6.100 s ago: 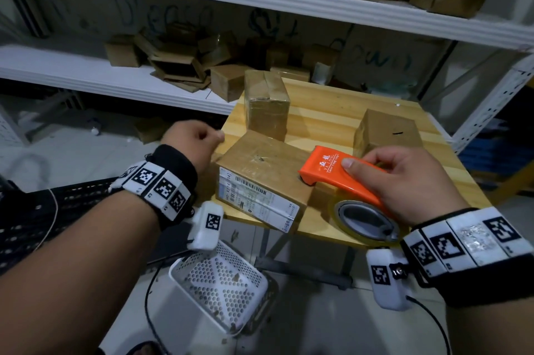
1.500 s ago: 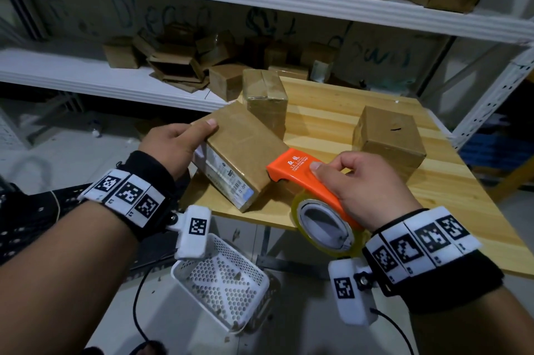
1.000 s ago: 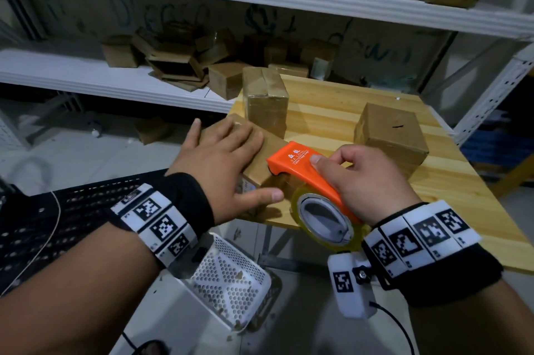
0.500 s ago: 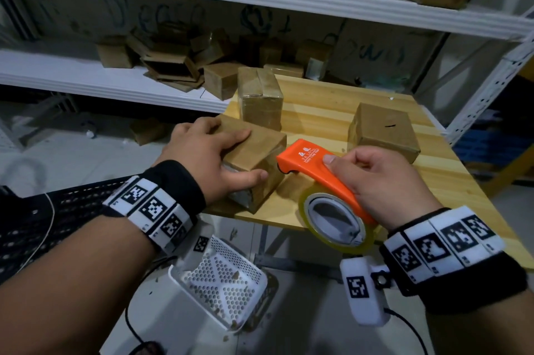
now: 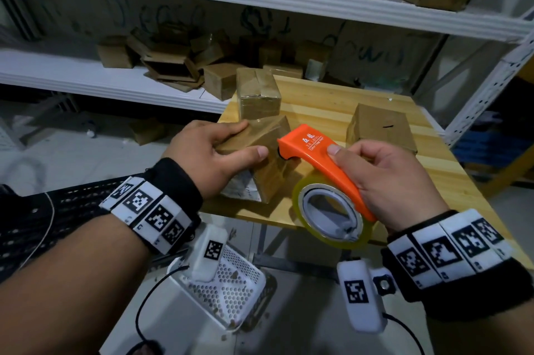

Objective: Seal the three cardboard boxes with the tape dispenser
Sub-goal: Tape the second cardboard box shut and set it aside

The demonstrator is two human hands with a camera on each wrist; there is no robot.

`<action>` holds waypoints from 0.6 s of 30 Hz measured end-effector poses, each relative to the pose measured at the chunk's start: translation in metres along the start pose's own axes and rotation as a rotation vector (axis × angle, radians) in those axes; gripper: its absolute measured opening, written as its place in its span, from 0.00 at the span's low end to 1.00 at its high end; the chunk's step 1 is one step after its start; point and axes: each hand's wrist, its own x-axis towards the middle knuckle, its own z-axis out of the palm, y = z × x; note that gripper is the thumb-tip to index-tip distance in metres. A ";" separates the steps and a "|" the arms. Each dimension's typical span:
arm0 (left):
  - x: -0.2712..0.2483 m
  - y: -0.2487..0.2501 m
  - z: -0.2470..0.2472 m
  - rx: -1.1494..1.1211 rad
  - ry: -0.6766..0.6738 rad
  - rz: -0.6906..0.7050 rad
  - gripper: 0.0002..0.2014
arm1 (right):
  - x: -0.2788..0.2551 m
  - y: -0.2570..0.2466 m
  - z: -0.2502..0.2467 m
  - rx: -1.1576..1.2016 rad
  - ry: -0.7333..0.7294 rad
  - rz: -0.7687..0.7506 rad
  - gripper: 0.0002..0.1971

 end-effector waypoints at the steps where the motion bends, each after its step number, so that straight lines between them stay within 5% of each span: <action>1: 0.000 -0.001 0.000 -0.019 0.000 0.001 0.48 | 0.000 0.000 0.001 0.009 0.005 -0.006 0.18; 6: -0.002 0.003 -0.002 -0.156 0.021 0.002 0.40 | -0.002 0.000 0.004 0.051 0.001 -0.001 0.17; 10: 0.002 -0.001 -0.012 -0.386 0.069 -0.111 0.12 | -0.006 0.004 0.002 0.079 -0.029 0.023 0.17; 18: -0.001 0.008 -0.009 -0.534 0.019 -0.305 0.21 | -0.003 0.003 0.012 0.098 -0.007 0.043 0.16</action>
